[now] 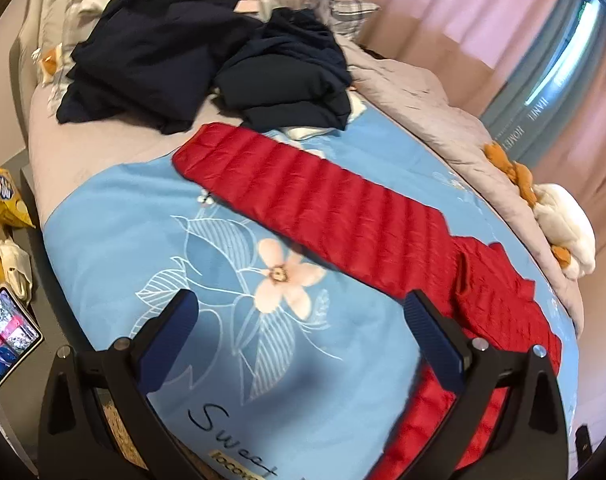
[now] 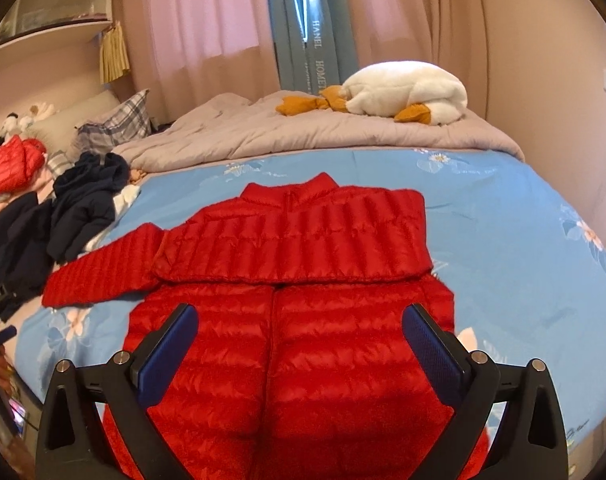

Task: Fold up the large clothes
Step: 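Move the left tool to the other sleeve cuff and grasp it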

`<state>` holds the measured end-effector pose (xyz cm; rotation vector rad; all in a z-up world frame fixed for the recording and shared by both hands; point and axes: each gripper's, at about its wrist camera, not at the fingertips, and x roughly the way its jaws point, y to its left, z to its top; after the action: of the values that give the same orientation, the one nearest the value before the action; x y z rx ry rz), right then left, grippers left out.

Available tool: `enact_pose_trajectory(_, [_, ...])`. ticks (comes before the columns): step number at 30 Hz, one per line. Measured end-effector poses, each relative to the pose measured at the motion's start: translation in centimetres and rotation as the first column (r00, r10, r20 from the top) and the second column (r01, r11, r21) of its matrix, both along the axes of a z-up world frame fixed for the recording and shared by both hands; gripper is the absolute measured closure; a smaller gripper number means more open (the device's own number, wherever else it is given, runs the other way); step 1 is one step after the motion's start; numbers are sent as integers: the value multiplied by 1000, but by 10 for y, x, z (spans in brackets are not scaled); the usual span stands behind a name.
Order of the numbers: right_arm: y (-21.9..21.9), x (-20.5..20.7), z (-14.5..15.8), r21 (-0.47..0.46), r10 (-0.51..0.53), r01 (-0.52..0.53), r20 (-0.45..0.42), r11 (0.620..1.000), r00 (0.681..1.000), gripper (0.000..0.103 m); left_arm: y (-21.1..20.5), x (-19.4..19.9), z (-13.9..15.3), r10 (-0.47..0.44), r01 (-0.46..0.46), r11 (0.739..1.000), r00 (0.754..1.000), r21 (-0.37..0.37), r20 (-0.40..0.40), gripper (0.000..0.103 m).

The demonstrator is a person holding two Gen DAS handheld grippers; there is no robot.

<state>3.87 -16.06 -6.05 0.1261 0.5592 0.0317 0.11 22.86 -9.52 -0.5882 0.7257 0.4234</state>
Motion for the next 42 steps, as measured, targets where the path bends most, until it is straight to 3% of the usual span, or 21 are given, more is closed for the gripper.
enact_pose_trajectory(12, [-5,-2,-6,5,-72,72,-30,997,997,2,53,34,-52,66,-73,988,996,-133,-56,2])
enact_pose_trajectory(15, [-3,2,-4,-7,-79,78,-27,997,997,2,63,43,-60,83,-92,984,994,-150,-68,6])
enact_pose_trajectory(19, [0,6,-5,-14,-77,76,-31,997,997,2,84,57,-77,102,-111,963,994,-246,-48,15])
enact_pose_trajectory(24, [3,11,-6,-25,-82,81,-39,996,996,2,100,71,-85,141,-146,959,989,-243,-39,19])
enact_pose_trajectory(27, [2,15,-7,-29,-87,85,-47,996,995,2,111,77,-88,168,-163,946,986,-280,-5,20])
enact_pose_trajectory(33, [2,23,-10,-27,-86,85,-61,996,994,2,131,89,-94,240,-220,923,970,-315,26,48])
enact_pose_trajectory(35, [2,25,-11,-32,-85,83,-66,996,994,2,135,93,-95,254,-236,921,967,-312,19,78])
enact_pose_trajectory(36, [2,26,-12,-33,-86,83,-68,996,994,2,136,96,-97,255,-241,920,967,-311,7,85])
enact_pose_trajectory(39, [1,27,-13,-29,-84,83,-75,996,994,2,135,96,-94,254,-239,920,967,-311,8,95])
enact_pose_trajectory(42, [-1,27,-10,-34,-89,87,-69,996,994,2,124,93,-73,257,-247,940,966,-235,15,97])
